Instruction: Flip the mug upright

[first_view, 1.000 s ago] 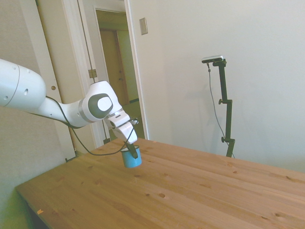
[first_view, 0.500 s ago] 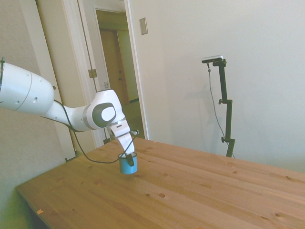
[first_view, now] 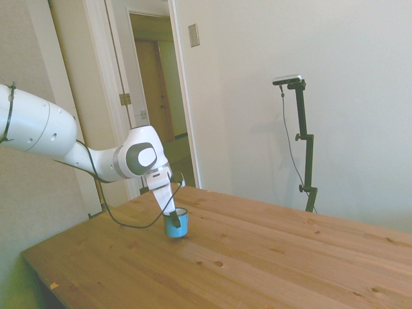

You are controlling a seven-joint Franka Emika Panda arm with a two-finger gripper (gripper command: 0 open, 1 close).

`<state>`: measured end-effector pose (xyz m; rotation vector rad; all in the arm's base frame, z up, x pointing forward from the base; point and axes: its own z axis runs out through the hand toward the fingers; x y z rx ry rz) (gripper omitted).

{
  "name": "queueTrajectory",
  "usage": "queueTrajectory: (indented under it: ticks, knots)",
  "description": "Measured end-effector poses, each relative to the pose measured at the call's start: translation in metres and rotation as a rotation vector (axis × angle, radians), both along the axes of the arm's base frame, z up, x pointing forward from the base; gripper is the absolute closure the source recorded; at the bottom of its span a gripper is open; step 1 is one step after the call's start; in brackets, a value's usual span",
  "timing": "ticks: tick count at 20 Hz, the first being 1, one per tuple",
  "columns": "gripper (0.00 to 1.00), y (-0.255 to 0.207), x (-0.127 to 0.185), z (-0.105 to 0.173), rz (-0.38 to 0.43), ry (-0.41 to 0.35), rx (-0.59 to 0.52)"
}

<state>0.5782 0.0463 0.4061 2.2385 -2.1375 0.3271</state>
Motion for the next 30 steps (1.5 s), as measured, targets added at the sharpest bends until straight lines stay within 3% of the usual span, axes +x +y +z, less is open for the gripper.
queueTrajectory:
  ticks: [7,8,23,26,30]
  knots:
    - [1.00,0.005,0.005,-0.016,-0.001,0.003,-0.018]
    - [0.00,0.006,0.005,-0.018,0.000,0.004,-0.018]
    - [0.00,0.015,0.006,-0.019,0.026,0.001,-0.024]
    - [0.00,0.013,0.005,-0.005,0.049,-0.021,-0.023]
    - [0.00,-0.001,-0.002,0.035,0.109,-0.065,-0.014]
